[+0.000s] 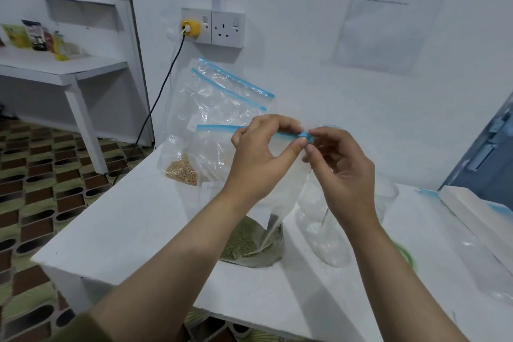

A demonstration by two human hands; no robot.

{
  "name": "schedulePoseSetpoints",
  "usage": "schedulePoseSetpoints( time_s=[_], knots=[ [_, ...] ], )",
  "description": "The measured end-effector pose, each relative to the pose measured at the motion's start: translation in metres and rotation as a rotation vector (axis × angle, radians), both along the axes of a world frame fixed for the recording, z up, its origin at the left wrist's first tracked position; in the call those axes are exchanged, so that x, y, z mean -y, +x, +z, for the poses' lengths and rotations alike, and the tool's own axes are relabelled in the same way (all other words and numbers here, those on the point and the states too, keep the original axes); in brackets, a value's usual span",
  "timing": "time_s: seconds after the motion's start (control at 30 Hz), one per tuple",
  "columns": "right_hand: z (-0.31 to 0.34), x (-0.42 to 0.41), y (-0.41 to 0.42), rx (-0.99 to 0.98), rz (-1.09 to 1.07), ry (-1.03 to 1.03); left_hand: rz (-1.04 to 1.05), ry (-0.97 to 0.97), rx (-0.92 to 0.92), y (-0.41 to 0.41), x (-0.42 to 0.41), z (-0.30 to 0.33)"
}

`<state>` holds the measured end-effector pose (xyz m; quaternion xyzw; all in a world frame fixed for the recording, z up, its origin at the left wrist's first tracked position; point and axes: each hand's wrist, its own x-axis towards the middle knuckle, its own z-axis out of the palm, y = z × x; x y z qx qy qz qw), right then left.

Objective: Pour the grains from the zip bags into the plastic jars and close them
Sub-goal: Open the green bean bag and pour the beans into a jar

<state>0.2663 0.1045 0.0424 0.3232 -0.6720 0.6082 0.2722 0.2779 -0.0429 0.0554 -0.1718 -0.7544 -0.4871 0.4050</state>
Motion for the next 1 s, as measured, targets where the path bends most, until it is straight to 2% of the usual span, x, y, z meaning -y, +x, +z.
schedulePoseSetpoints(
  time_s=[0.07,0.2,0.33,0.47,0.6,0.7,0.77,0.83,1.0],
  knots=[
    [0.005,-0.002,-0.005,-0.008,-0.003,0.02,-0.041,0.012,0.016,-0.006,0.001,0.004],
    [0.01,-0.004,-0.022,0.009,-0.021,0.05,0.061,-0.132,0.031,-0.021,0.011,0.01],
    [0.002,-0.01,-0.05,0.165,-0.095,-0.064,0.192,-0.123,0.078,-0.044,0.043,0.006],
    [-0.013,-0.023,-0.081,0.337,-0.22,-0.092,0.372,-0.157,0.15,-0.063,0.093,-0.003],
    [-0.021,-0.025,-0.095,0.426,-0.348,-0.092,0.44,-0.103,0.205,-0.07,0.12,-0.01],
    [-0.025,-0.022,-0.098,0.436,-0.462,-0.056,0.403,-0.009,0.234,-0.074,0.12,-0.018],
    [-0.026,-0.021,-0.1,0.397,-0.531,0.033,0.309,0.137,0.238,-0.074,0.113,-0.025],
    [-0.026,-0.021,-0.1,0.304,-0.559,0.209,0.22,0.265,0.227,-0.071,0.101,-0.026],
    [-0.024,-0.013,-0.095,0.159,-0.497,0.587,0.113,0.316,0.14,-0.064,0.077,-0.012]
  ],
)
